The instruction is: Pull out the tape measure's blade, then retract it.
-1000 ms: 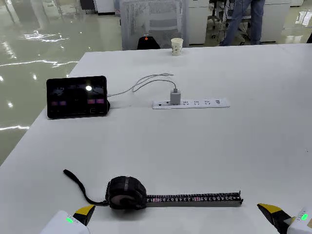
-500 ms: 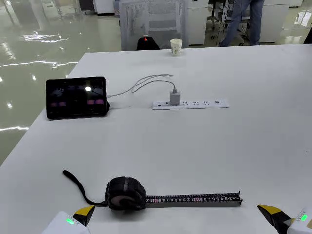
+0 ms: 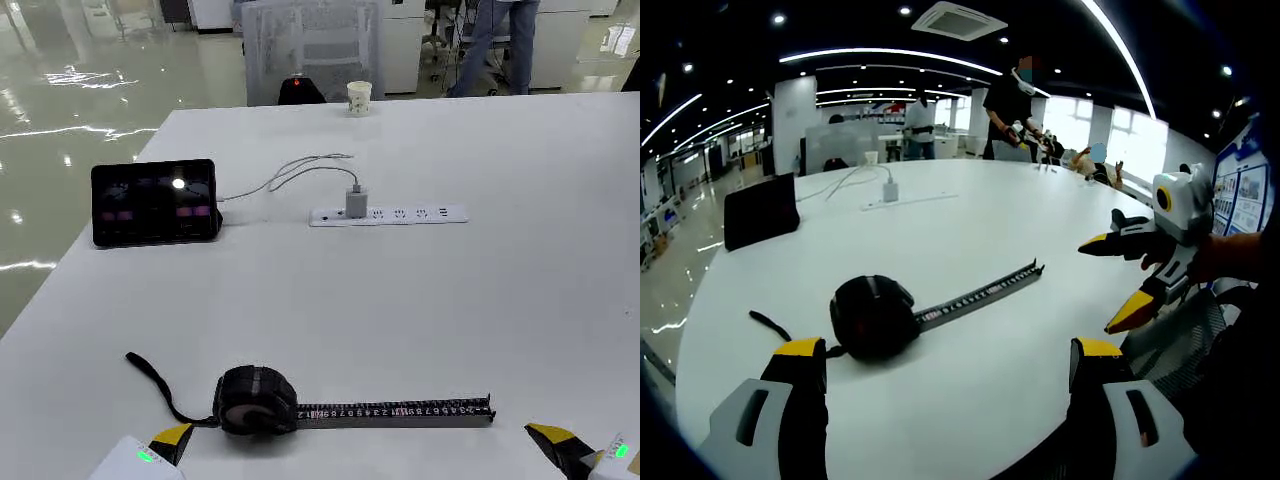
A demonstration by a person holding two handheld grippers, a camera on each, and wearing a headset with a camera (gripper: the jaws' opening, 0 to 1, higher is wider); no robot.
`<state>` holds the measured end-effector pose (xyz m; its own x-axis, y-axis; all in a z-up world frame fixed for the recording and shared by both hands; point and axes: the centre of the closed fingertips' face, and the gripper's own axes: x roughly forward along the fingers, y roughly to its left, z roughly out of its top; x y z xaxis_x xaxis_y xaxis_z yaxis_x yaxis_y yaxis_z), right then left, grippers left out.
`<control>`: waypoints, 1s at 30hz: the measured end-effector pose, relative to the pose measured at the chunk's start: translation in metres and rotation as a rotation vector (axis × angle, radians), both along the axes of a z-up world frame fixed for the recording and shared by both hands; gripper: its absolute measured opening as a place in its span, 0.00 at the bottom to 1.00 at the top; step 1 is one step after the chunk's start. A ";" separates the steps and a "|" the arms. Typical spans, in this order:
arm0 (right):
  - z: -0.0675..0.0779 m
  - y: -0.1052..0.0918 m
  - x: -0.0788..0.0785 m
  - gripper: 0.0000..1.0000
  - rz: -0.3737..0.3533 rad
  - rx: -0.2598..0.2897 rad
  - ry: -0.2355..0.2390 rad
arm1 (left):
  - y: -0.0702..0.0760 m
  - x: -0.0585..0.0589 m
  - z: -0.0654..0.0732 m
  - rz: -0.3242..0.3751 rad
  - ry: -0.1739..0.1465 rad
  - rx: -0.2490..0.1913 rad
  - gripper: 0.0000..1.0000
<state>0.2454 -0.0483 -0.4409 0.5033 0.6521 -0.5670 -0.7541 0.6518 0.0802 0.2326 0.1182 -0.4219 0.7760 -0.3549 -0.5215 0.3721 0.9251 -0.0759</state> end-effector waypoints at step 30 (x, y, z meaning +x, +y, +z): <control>-0.012 -0.003 0.017 0.78 0.134 -0.060 0.012 | 0.014 0.021 -0.008 0.109 0.007 -0.012 0.99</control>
<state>0.2627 -0.0517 -0.4528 0.4068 0.6778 -0.6125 -0.8342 0.5489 0.0533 0.2539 0.1321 -0.4302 0.8065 -0.2750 -0.5234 0.2690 0.9590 -0.0894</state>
